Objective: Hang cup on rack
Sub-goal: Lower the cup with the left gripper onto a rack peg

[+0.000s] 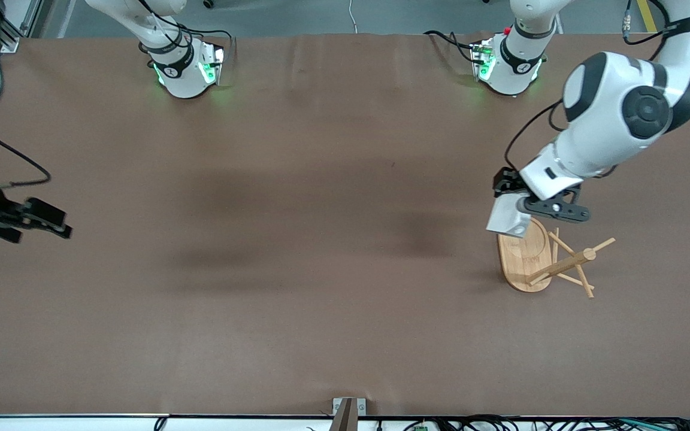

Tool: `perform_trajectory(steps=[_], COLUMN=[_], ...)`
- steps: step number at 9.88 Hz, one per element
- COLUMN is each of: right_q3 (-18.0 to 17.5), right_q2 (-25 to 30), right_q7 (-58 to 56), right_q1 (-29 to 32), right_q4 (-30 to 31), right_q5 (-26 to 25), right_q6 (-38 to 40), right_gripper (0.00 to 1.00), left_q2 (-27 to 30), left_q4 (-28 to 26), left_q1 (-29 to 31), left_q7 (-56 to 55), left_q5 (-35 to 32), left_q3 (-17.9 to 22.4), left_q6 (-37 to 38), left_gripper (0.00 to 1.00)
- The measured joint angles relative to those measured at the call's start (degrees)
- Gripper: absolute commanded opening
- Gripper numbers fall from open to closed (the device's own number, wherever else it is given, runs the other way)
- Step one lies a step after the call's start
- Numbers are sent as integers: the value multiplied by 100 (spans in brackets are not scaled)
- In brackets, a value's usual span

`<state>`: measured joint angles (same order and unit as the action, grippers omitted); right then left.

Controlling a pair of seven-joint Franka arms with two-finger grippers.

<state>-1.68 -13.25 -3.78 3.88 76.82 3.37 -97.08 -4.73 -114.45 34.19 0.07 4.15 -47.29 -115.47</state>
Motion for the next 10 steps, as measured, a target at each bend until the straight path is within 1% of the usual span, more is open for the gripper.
perform_trajectory(steps=[1,2,3,6,10], right_q3=[347,580,669,706,728], right_q2=[250,523,765,1162,1274], right_q7=[-3,-5,-4,22,118], right_q1=[-174,-287,-317,-346,-350], right_q4=[-28,-32,-30,57,470], right_q5=[0,0,-28,-291,-339], right_q6=[143,404,741,1348,1302], right_gripper=[100,100,100,100,100], left_q2=[-1,-1,-5,-76,-348], left_q4=[-2,-3,-4,2,76], left_q1=[167,258,322,420,513], left_q7=[242,404,551,833,1403], left_q5=[0,0,0,0,0], left_q3=[5,8,8,9,10], left_q6=[27,38,41,36,-13], left_gripper=[6,6,6,7,8])
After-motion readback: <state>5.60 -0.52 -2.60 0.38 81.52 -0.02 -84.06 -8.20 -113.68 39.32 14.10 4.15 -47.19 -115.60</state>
